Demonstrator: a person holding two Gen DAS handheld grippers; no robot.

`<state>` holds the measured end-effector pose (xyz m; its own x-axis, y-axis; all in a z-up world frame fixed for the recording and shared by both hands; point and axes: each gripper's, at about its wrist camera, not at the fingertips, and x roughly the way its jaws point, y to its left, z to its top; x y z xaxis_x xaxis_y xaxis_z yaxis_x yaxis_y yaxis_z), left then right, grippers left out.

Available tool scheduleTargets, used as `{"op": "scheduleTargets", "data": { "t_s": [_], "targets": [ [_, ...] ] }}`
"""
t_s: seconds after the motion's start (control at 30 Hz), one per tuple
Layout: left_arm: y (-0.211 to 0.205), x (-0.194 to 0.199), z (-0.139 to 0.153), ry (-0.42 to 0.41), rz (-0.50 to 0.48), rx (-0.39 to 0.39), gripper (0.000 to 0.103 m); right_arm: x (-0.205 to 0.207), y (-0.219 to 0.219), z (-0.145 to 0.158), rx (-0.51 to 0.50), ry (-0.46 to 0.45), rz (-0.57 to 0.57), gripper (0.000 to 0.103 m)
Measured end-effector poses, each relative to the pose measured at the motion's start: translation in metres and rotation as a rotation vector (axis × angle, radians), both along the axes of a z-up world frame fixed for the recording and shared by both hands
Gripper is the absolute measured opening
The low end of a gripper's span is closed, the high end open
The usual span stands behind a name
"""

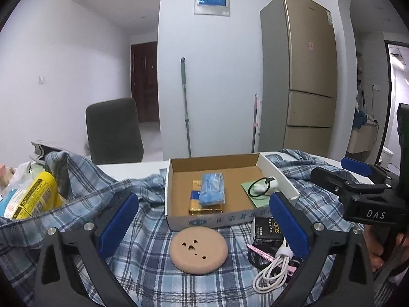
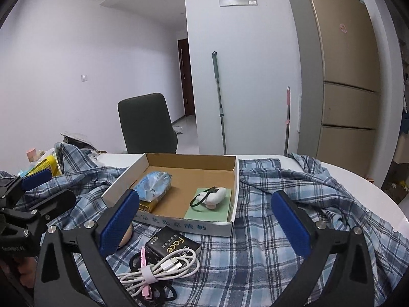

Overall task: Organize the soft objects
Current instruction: 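Raise both open tools away from the box toward the table items, then grasp the tan round disc with the left tool and lift it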

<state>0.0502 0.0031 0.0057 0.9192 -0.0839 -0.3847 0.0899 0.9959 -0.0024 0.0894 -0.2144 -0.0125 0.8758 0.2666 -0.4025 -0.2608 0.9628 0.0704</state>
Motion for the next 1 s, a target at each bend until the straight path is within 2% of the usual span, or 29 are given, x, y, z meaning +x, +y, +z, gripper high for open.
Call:
{"op": "scheduleTargets", "data": {
  "t_s": [0.17,0.23,0.37,0.43,0.53,0.63,0.77,0.87,1.0],
  "targets": [
    [0.004,0.009,-0.003,0.062,-0.017,-0.012,0.103,0.001,0.004,-0.001,-0.015,0.018,0.015,0.103],
    [0.006,0.014,-0.004,0.094,-0.028,-0.013,0.099,0.003,0.006,-0.002,-0.022,0.029,0.021,0.103],
    [0.011,0.034,-0.013,0.226,-0.025,-0.039,0.094,0.006,0.006,-0.005,-0.023,0.056,0.021,0.103],
    [0.013,0.048,-0.02,0.327,-0.035,-0.063,0.092,0.009,0.006,-0.008,-0.024,0.076,0.018,0.103],
    [0.012,0.063,-0.029,0.414,-0.047,-0.047,0.092,0.016,0.006,-0.013,-0.032,0.124,0.013,0.103],
    [0.009,0.07,-0.039,0.466,-0.046,-0.016,0.092,0.023,0.006,-0.019,-0.036,0.173,0.005,0.103],
    [0.01,0.078,-0.053,0.509,-0.04,-0.022,0.092,0.029,0.003,-0.024,-0.019,0.222,0.014,0.103],
    [0.008,0.081,-0.058,0.515,-0.026,0.014,0.092,0.03,0.002,-0.026,-0.016,0.236,0.016,0.103],
    [0.007,0.087,-0.066,0.553,-0.026,0.025,0.092,0.029,0.003,-0.026,-0.024,0.233,0.018,0.103]
  ]
}}
